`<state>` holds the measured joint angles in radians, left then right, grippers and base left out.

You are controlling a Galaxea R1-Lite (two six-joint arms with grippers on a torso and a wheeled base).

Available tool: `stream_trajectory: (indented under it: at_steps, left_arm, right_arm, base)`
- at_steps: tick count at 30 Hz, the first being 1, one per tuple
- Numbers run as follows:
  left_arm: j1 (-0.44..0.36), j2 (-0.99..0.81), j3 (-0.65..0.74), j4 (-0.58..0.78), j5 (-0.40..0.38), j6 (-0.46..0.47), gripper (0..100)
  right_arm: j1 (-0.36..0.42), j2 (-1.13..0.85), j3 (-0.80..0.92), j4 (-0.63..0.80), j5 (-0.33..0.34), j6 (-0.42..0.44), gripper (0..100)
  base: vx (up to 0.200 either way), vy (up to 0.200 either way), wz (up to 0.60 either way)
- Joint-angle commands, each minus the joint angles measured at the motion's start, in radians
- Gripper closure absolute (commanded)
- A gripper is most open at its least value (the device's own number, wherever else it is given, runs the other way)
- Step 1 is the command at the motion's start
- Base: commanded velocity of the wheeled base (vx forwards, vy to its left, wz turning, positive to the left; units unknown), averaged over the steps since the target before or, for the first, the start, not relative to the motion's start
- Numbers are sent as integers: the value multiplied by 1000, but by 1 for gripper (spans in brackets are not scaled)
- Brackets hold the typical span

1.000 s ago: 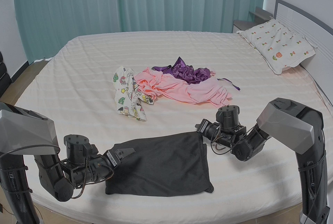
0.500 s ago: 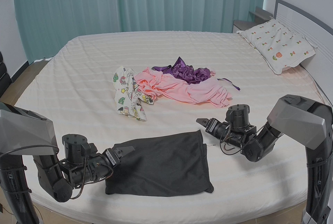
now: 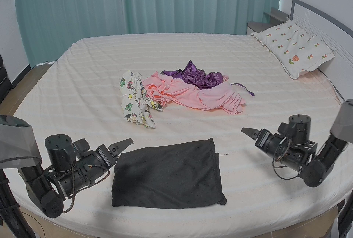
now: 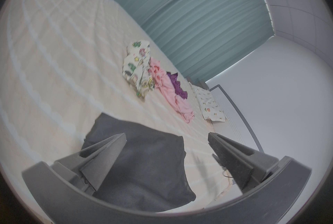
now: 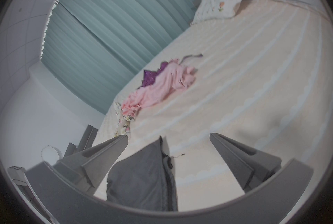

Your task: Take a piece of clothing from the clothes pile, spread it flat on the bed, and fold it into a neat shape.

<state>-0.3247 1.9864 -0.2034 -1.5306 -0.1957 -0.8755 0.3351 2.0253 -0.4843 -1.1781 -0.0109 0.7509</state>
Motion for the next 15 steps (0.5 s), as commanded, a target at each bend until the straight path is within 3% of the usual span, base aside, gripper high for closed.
stream_trajectory:
  at_steps: [1, 4, 10, 15]
  left_arm:
    - [22, -222, 87, -25, 82, 138, 0]
    - [33, -282, 107, -22, 111, 188, 0]
    - [47, -417, 167, -16, 171, 271, 0]
    - [49, -472, 202, -14, 197, 297, 0]
  right_arm:
    - [-36, -392, 204, -34, -1, -70, 0]
    - [-36, -481, 227, 0, -3, -88, 0]
    - [-31, -694, 302, 98, -78, -189, 0]
    - [-38, -797, 357, 132, -81, -242, 0]
  base:
    - [0, 0, 0]
    - [0, 0, 0]
    - [0, 0, 0]
    - [0, 0, 0]
